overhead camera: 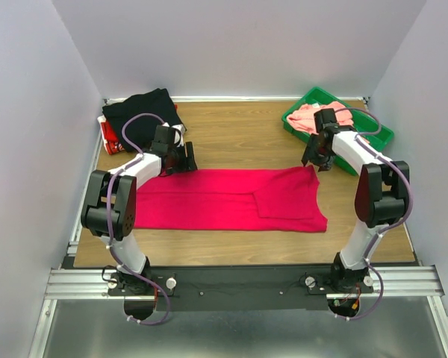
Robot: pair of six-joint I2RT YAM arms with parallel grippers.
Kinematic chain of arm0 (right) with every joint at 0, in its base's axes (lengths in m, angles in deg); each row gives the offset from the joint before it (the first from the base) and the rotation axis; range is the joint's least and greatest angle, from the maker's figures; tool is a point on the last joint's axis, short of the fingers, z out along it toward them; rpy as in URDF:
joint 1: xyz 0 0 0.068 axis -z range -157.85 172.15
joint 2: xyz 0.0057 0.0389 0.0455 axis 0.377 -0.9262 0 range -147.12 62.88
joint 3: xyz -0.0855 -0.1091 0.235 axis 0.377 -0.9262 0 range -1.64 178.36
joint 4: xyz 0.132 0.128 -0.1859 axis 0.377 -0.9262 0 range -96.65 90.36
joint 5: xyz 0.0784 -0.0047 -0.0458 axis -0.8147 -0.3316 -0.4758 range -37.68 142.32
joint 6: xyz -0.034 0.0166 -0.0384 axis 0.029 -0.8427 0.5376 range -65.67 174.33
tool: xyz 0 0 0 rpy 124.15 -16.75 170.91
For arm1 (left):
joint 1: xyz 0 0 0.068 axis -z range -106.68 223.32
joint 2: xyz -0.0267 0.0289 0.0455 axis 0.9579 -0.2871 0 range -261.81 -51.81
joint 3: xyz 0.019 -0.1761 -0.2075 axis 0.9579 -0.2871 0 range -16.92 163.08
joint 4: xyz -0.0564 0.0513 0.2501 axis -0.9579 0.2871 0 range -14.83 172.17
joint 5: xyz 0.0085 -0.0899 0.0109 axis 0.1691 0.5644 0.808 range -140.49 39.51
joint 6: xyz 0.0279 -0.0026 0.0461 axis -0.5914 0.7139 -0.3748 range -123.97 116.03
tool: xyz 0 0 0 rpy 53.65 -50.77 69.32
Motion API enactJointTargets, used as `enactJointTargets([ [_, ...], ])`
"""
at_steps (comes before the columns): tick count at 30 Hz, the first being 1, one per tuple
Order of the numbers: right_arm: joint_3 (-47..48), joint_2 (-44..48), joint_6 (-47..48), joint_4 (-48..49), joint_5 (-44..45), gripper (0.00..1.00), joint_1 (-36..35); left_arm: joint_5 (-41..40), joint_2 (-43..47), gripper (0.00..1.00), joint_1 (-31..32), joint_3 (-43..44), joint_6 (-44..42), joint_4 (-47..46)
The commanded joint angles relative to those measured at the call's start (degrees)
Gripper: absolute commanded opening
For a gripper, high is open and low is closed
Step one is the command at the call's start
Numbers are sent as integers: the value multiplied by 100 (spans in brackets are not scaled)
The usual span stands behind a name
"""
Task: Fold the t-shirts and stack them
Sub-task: Fold the tshirt
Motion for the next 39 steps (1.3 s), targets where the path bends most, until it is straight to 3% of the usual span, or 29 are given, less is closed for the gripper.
enactJointTargets([
  [1,-69,-79,169,605,-696,60,223,-146,-26,72,-23,-112,58,-147],
  [18,-852,273,-77,746,-1514,50,496,-463,-254,72,-76,-200,330,-85],
  [21,-852,229,-60,737,-1471,41,522,-507,-289,72,-111,-235,330,-59],
  [22,-861,203,-60,737,-1401,30,540,-559,-298,72,-129,-278,330,-67],
  [25,-896,158,-68,728,-1339,12,575,-639,-315,72,-190,-392,357,-67],
  [28,-957,167,-51,720,-1216,3,610,-683,-307,72,-269,-490,427,-67],
  [36,-1072,71,-7,720,-987,1,698,-823,-254,72,-340,-692,532,-85],
  [39,-1045,18,28,720,-733,4,698,-824,-219,72,-340,-683,550,-76],
])
